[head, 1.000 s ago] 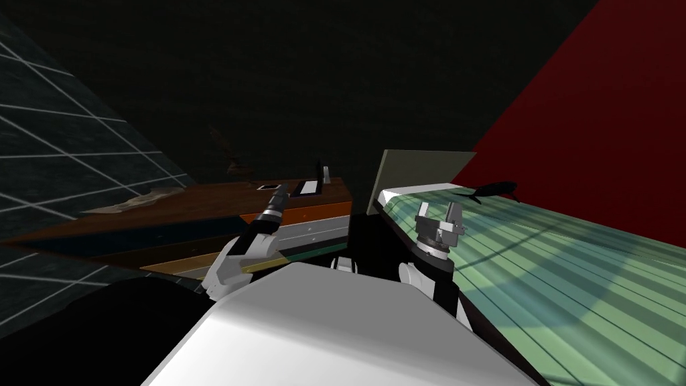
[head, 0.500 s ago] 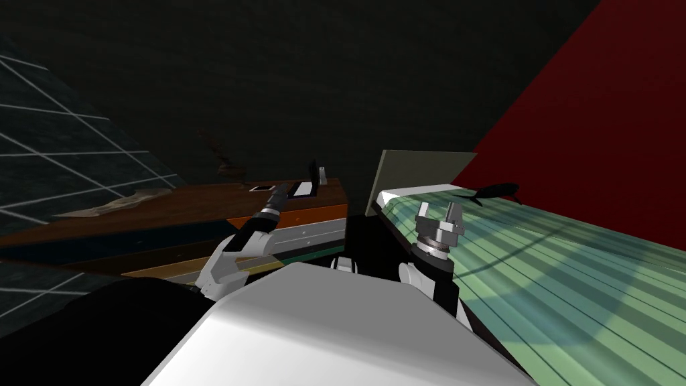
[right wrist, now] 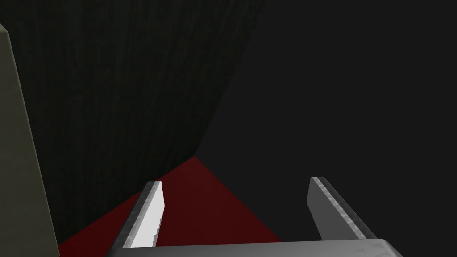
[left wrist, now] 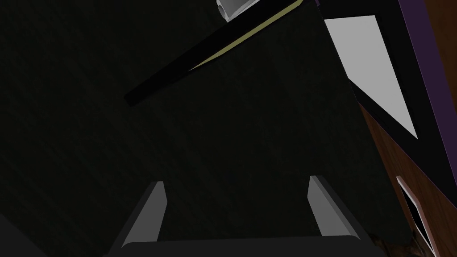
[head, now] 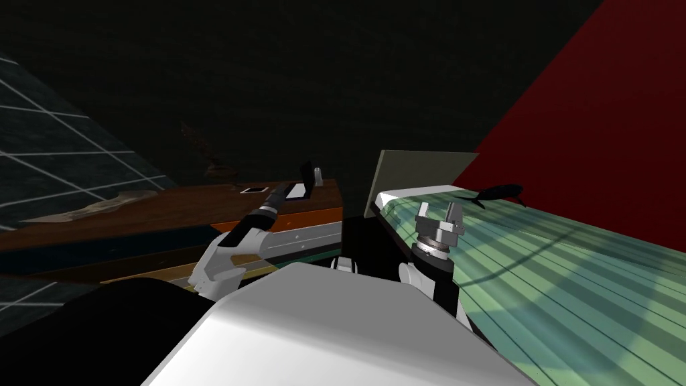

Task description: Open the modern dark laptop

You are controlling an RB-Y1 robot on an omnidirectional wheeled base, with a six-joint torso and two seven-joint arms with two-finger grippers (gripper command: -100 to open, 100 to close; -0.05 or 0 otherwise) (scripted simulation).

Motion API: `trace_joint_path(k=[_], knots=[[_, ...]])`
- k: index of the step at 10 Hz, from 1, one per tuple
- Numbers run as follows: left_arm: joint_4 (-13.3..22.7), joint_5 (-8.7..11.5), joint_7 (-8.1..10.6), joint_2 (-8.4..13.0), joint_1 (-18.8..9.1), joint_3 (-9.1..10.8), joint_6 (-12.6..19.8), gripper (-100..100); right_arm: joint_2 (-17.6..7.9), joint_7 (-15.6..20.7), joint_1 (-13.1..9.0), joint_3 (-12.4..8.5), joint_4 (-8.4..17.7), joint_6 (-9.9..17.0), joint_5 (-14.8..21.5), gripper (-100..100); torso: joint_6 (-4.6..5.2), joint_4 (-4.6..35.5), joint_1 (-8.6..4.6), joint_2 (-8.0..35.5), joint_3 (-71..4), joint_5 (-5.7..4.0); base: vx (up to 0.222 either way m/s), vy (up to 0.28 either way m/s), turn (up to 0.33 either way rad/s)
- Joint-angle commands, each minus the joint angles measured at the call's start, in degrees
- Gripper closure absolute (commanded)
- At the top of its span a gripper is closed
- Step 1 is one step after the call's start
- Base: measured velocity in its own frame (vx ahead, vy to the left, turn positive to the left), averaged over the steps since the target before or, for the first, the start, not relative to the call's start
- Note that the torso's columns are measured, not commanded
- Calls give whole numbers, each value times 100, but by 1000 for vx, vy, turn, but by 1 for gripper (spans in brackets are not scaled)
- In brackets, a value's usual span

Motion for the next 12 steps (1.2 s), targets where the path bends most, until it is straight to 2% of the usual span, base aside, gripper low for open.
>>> trace_joint_path(k=[1, 2, 3, 6, 7, 12], knots=[[-12, 44, -29, 125, -60, 115, 394, -100, 0, 0, 0, 0, 0, 0, 0, 0, -1, 2, 9, 9, 4, 1, 66, -63, 18], [-31, 70, -46, 221, -99, 187, 551, -100, 0, 0, 0, 0, 0, 0, 0, 0, -1, 3, 7, 10, 6, 2, 100, -98, -4], [-31, 70, -46, 221, -99, 187, 611, -100, 0, 0, 0, 0, 0, 0, 0, 0, 0, 0, -5, -1, -1, -2, 69, -72, 20], [-85, 142, -93, 544, -208, 386, 1158, -100, 0, 0, 0, 0, 0, 0, 0, 0, 0, 1, 3, 3, 2, 1, 75, -75, -2], [-85, 142, -93, 544, -208, 386, 1218, -100, 0, 0, 0, 0, 0, 0, 0, 0, 0, -1, 2, -3, -2, 0, 78, -80, 38], [-168, 232, -153, 920, -338, 631, 1958, -100, 0, 0, 0, 0, 0, 0, 0, 0, -1, 1, 5, 3, 2, 1, 77, -83, 14]])
